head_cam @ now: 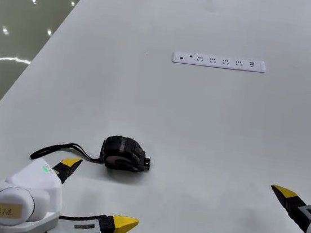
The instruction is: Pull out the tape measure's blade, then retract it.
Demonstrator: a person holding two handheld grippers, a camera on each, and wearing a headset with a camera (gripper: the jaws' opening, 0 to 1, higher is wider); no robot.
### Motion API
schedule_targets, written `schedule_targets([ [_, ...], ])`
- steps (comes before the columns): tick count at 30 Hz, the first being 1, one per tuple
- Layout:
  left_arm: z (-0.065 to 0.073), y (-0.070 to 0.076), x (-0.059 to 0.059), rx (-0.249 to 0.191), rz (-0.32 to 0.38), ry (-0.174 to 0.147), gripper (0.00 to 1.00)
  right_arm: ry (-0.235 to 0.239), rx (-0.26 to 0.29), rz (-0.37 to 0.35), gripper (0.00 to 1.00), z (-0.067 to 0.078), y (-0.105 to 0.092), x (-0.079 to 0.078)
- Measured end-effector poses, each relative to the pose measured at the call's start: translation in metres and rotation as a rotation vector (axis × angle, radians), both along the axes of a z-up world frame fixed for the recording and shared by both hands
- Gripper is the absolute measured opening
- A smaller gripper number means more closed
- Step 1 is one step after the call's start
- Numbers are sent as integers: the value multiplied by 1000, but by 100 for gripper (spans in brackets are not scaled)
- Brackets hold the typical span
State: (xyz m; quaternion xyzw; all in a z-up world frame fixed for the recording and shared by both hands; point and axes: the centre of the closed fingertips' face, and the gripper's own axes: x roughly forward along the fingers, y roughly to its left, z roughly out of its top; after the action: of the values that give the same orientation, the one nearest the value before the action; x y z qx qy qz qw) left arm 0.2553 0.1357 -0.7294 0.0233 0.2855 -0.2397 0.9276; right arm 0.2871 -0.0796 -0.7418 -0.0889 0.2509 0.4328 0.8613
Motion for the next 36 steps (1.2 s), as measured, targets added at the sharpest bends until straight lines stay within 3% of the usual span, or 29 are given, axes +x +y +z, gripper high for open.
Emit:
schedule_targets([
  [15, 3, 0, 0, -12, 11, -10, 99, -17, -7, 12, 99, 4, 3, -1],
  [27, 2, 2, 1, -30, -11, 3, 99, -12, -7, 4, 99, 3, 2, -1],
  [36, 3, 3, 0, -14, -11, -10, 99, -7, -7, 3, 99, 4, 2, -2],
])
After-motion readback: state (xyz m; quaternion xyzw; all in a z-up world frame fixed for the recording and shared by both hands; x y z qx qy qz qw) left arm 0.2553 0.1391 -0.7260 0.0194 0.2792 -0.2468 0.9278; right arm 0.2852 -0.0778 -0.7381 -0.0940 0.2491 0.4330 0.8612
